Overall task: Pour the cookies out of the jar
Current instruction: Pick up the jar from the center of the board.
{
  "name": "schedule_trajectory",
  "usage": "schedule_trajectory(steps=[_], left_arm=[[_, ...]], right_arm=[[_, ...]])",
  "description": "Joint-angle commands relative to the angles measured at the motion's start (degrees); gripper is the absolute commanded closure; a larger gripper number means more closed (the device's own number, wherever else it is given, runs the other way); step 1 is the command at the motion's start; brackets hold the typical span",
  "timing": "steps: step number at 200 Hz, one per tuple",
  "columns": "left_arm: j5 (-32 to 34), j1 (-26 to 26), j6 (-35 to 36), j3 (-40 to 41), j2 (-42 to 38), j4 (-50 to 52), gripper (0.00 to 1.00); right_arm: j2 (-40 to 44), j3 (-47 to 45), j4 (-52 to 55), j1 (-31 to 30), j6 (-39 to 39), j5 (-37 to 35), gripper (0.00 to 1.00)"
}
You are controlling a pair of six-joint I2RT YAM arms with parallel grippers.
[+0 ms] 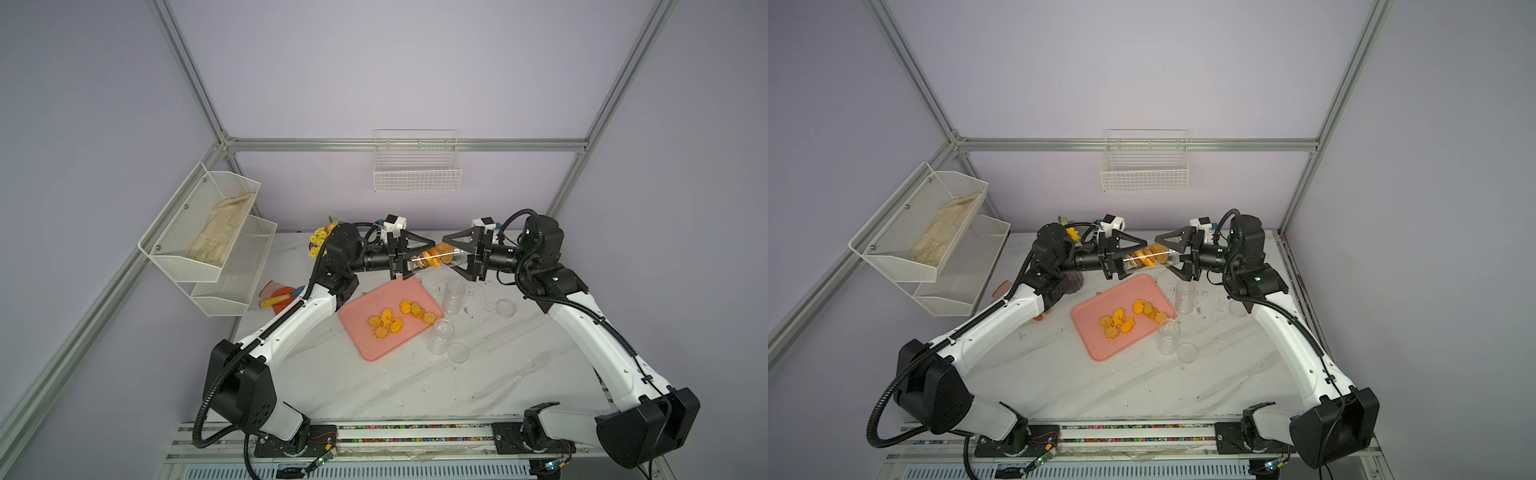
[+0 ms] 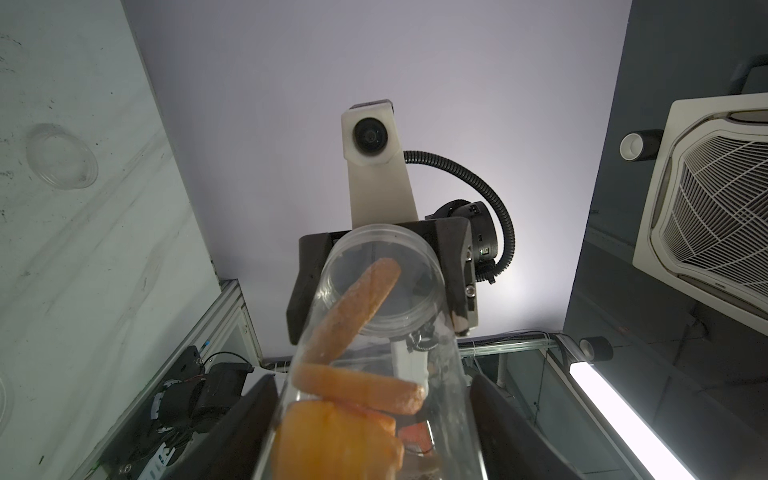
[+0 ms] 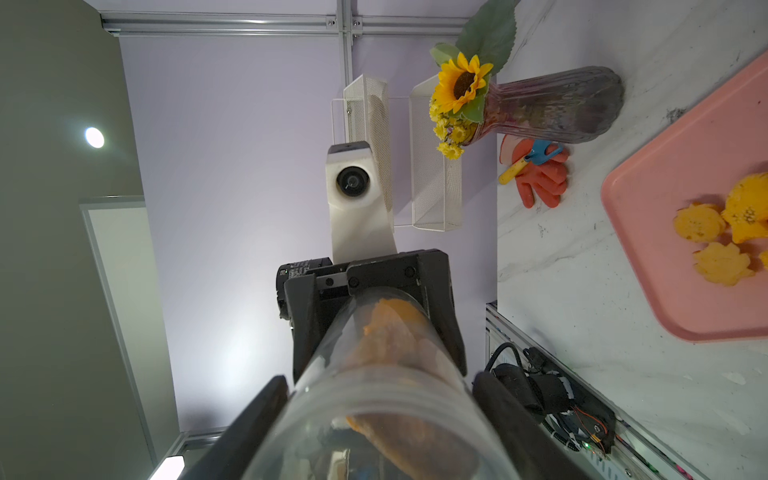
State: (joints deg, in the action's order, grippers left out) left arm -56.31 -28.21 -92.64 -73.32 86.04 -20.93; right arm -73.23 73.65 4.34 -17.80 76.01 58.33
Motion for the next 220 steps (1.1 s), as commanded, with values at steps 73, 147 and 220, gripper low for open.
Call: schedule_trajectory(steps=[73, 147, 220], left_arm=[[-0.3, -0.2, -2.0, -3.2, -1.4, -6.3, 0.4], [-0.8, -0.2, -2.0, -3.3, -0.6, -6.8, 0.41], [-1.6, -0.2, -2.1, -2.7, -0.4, -7.6, 0.43]], right_arm=[[-0.1, 1.7, 1.6, -0.3, -1.3, -1.0, 0.25], [-0.8, 2.3, 1.4, -0.3, -1.5, -0.1, 0.21], [-1.8, 5.4, 2.7, -0.2, -2.6, 1.6, 0.02]])
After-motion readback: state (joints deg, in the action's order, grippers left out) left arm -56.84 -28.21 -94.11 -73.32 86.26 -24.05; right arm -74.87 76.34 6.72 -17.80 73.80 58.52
